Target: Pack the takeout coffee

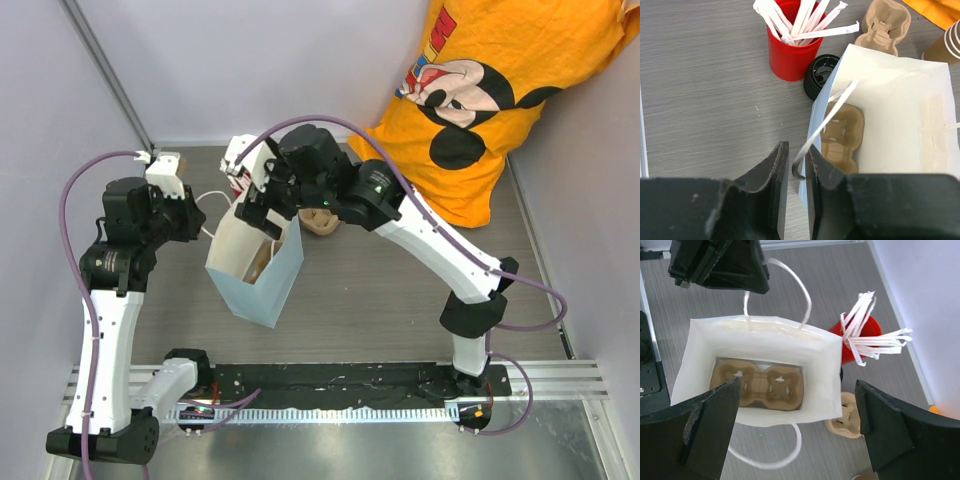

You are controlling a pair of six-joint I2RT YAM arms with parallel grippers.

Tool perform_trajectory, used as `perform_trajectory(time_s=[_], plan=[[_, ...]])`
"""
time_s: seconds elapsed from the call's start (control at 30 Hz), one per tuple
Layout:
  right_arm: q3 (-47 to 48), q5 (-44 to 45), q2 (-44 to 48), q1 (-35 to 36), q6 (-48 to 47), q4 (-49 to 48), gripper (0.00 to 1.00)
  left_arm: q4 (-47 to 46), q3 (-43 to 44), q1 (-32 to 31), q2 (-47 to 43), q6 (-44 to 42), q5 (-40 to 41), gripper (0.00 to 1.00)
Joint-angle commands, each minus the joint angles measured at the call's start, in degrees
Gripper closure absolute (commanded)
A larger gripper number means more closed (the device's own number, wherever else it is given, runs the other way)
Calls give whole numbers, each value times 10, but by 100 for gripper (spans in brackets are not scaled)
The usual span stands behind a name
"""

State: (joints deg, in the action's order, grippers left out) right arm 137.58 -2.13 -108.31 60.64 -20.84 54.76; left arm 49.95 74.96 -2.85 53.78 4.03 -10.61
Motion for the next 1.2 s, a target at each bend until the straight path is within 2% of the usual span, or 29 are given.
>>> perform_trajectory(time_s=[0.0, 0.1, 0.17, 0.23, 0.37, 0.5, 0.63, 1.0, 1.17], plan=[[19, 5, 48, -31, -19, -16, 0, -10, 29, 3, -2, -11, -23, 75], [2, -36, 71, -64, -37, -3, 0, -6, 45, 3, 0, -20, -32, 66], [-12, -60, 88, -76, -50, 14, 0, -6, 52, 3, 4, -25, -37, 56], [-48, -97, 116, -90, -69, 22, 1, -6, 60, 4, 5, -27, -47, 46], [-130, -150, 160, -96, -90, 29, 3, -8, 69, 3, 13, -30, -63, 35], [-224, -183, 189, -96, -85, 0, 3, -10, 75, 3, 19, -30, -70, 33], [-264, -187, 199, -96, -75, -30, 3, -8, 73, 3, 23, -28, -77, 32], [-246, -199, 161, -96, -46, -77, 6, -15, 61, 3, 21, -22, -86, 34], [-227, -205, 135, -95, -48, -83, 11, -17, 59, 3, 21, -21, -88, 43]])
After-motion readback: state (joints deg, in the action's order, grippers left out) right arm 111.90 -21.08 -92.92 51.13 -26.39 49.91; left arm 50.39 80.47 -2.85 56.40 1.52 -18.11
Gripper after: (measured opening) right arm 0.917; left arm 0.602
